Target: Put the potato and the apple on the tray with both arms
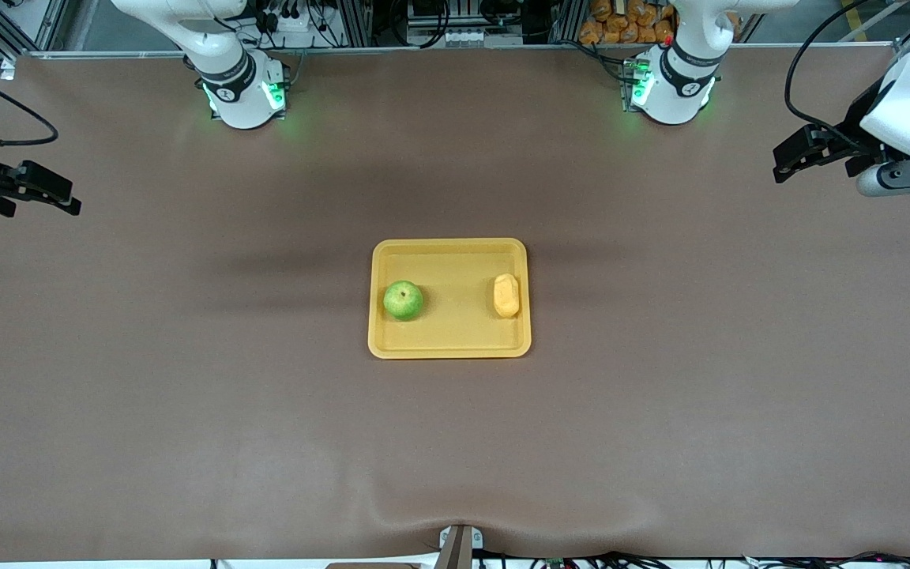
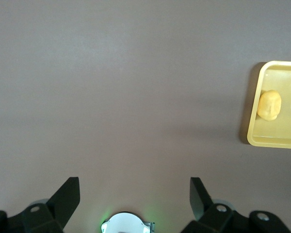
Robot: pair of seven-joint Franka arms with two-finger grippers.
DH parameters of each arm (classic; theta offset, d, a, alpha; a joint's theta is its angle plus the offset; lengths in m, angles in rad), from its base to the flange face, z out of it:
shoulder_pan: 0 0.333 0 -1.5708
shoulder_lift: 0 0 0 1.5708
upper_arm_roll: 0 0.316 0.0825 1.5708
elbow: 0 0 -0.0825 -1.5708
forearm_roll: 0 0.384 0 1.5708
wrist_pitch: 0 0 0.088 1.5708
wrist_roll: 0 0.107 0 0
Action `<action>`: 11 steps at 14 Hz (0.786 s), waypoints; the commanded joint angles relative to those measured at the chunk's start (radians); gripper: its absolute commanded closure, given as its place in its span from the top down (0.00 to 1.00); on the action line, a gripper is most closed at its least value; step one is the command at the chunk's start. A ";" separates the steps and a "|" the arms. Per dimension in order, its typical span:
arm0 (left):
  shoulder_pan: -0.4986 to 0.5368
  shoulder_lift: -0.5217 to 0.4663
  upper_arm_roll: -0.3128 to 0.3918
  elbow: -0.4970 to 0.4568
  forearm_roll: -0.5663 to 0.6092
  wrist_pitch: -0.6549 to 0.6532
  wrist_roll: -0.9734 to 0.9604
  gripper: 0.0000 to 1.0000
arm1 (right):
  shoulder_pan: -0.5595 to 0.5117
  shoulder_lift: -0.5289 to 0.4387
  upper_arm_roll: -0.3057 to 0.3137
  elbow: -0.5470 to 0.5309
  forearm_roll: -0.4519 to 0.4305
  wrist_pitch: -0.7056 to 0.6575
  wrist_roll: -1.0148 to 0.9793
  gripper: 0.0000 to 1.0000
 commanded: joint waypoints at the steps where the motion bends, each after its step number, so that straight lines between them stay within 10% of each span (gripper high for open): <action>1: 0.002 -0.010 0.001 0.004 -0.010 -0.013 0.002 1.00 | 0.013 -0.026 -0.020 -0.003 0.022 -0.010 0.042 1.00; 11: 0.002 -0.009 0.001 0.034 -0.013 -0.015 0.001 1.00 | 0.010 -0.009 -0.020 0.061 0.017 -0.034 0.042 1.00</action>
